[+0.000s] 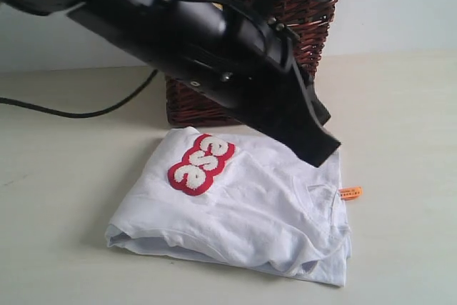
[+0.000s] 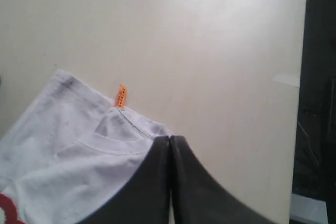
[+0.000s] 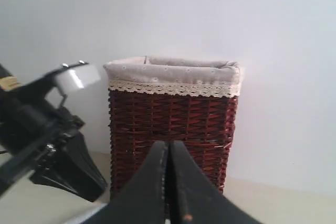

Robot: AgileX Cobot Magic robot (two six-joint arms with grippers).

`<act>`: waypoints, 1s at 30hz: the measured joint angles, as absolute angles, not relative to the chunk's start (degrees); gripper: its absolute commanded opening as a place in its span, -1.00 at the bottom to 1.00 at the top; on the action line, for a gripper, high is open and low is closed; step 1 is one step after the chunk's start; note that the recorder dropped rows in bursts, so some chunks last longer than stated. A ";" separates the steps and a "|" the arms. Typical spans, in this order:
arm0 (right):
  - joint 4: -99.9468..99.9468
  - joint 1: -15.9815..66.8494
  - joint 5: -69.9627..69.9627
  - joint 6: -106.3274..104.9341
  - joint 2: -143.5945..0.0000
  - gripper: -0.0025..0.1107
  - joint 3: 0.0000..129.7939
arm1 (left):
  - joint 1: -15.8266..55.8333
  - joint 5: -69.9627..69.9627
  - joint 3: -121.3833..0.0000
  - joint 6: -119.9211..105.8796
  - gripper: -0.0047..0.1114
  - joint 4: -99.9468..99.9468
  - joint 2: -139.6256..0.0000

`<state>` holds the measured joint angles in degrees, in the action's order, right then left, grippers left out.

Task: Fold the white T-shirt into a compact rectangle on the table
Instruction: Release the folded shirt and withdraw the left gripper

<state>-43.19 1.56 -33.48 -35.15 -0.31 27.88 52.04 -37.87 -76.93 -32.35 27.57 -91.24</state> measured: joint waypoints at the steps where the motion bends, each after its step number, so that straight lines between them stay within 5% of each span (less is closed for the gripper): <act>1: -43.02 1.56 -32.34 -34.41 -0.31 -0.96 27.36 | 52.04 -36.38 -75.06 -32.07 -0.92 27.57 -88.91; 11: -44.63 1.56 -8.58 -30.85 -0.19 -0.96 20.18 | 52.04 -18.97 -57.60 -30.03 -0.92 27.67 -70.89; 21: -44.97 1.56 -6.15 -28.96 -0.19 -0.96 16.75 | 52.04 0.00 -39.31 -29.93 -0.92 27.55 -47.03; 30: -45.20 1.56 -7.21 -28.91 -0.19 -0.96 16.75 | 52.04 2.57 -24.65 -28.82 -0.92 27.45 -22.20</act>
<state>-45.20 1.56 -7.21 -28.91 -0.19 16.75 52.04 2.57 -24.65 -28.82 27.45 -22.20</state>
